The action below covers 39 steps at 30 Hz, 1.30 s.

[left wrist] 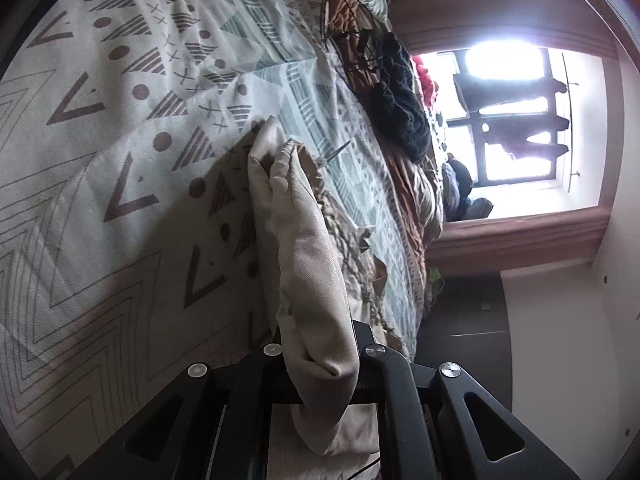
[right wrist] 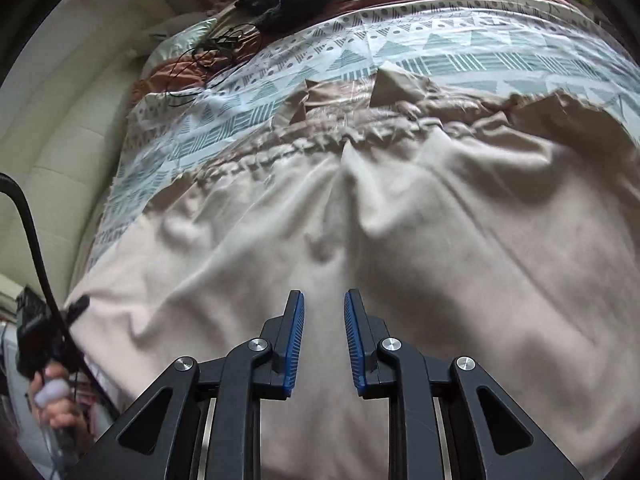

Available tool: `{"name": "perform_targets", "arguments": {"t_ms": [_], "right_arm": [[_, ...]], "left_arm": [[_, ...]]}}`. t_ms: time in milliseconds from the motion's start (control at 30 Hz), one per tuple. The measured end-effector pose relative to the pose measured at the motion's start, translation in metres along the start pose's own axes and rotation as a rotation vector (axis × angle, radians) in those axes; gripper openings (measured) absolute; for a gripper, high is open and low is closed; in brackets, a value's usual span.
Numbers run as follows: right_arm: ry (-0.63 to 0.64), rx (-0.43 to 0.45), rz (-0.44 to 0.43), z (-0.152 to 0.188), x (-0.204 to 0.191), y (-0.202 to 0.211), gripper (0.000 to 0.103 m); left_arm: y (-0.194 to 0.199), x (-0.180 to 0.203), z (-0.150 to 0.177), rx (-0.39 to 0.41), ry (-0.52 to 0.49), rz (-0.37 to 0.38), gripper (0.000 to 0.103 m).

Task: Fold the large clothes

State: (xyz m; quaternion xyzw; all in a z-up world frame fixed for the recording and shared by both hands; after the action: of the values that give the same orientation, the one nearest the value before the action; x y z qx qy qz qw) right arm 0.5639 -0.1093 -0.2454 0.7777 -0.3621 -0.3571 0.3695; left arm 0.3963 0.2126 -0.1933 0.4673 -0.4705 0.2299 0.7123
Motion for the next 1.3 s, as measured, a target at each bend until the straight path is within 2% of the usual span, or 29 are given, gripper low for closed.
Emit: {"name": "perform_targets", "arguments": {"t_ms": [167, 367, 467, 733, 867, 1167, 1300], "right_arm": [[0.017, -0.032, -0.051, 0.046, -0.023, 0.005, 0.021], [-0.053, -0.046, -0.116, 0.084, -0.03, 0.001, 0.021], [-0.084, -0.036, -0.15, 0.09, -0.032, 0.0, 0.021], [-0.102, -0.03, -0.146, 0.105, -0.028, -0.028, 0.021], [-0.094, -0.003, -0.152, 0.108, -0.03, -0.027, 0.02], [-0.083, -0.012, -0.251, 0.11, -0.026, -0.028, 0.019], [-0.088, -0.011, -0.267, 0.11, -0.023, -0.029, 0.019]], "left_arm": [[-0.005, 0.041, 0.009, -0.028, -0.043, 0.054, 0.01], [-0.015, 0.089, 0.027, -0.056, -0.113, 0.096, 0.01], [-0.024, 0.109, 0.038, -0.07, -0.147, 0.1, 0.01], [-0.064, 0.155, 0.087, -0.132, -0.257, 0.076, 0.01], [-0.078, 0.178, 0.11, -0.145, -0.29, 0.08, 0.01], [-0.104, 0.202, 0.149, -0.181, -0.336, 0.08, 0.01], [-0.12, 0.212, 0.169, -0.21, -0.358, 0.073, 0.01]]}}
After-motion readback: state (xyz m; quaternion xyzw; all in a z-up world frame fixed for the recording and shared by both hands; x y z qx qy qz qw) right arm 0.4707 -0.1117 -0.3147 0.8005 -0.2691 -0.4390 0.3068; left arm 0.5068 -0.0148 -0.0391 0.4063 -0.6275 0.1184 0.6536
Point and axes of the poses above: each gripper's, at about its wrist camera, not at the fingertips, and y roughly against the way its jaws point, x to its right, z to its underside, the point moved 10 cm from there along -y, roughly the way its jaws point, and after that the axes turned 15 degrees about y, right-handed, at the moved point
